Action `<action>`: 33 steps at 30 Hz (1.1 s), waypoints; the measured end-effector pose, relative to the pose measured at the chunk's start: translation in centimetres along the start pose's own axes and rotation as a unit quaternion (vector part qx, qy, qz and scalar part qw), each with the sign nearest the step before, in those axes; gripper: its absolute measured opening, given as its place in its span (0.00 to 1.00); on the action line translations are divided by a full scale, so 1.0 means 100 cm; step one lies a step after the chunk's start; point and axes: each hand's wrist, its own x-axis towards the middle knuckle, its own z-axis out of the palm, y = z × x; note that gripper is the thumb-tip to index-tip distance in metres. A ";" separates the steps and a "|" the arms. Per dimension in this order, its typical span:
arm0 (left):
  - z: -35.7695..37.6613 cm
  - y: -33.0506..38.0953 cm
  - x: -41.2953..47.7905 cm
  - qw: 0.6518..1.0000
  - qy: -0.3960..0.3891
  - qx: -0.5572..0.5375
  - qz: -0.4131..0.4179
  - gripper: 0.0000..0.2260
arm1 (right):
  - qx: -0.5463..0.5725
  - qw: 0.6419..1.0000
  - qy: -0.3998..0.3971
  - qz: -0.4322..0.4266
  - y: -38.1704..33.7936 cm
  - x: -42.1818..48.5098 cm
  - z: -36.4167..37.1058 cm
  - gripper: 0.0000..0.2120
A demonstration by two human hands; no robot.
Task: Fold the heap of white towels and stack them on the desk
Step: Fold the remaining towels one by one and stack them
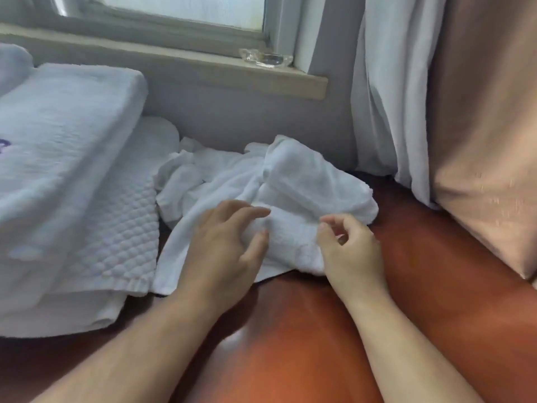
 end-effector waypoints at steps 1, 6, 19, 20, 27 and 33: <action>0.002 -0.001 0.001 1.000 -0.007 0.007 -0.003 0.17 | -0.023 1.000 -0.002 -0.004 0.003 0.000 0.001 0.09; 0.004 -0.001 0.000 1.000 -0.020 0.013 -0.009 0.19 | -0.108 0.988 -0.107 0.005 -0.003 -0.001 0.002 0.23; 0.004 -0.003 -0.001 0.999 -0.037 0.017 -0.016 0.22 | -0.045 0.997 0.027 -0.058 -0.015 0.000 -0.004 0.23; 0.004 -0.004 0.000 0.999 -0.037 0.017 -0.018 0.22 | -0.027 0.996 0.058 -0.066 -0.017 -0.001 -0.007 0.23; 0.004 -0.005 0.001 0.999 -0.023 -0.019 -0.031 0.19 | 0.032 0.986 0.111 -0.119 -0.022 -0.004 -0.020 0.22; 0.005 -0.005 0.000 0.999 -0.019 -0.020 -0.023 0.18 | -0.047 0.998 -0.029 -0.030 -0.005 0.000 -0.003 0.35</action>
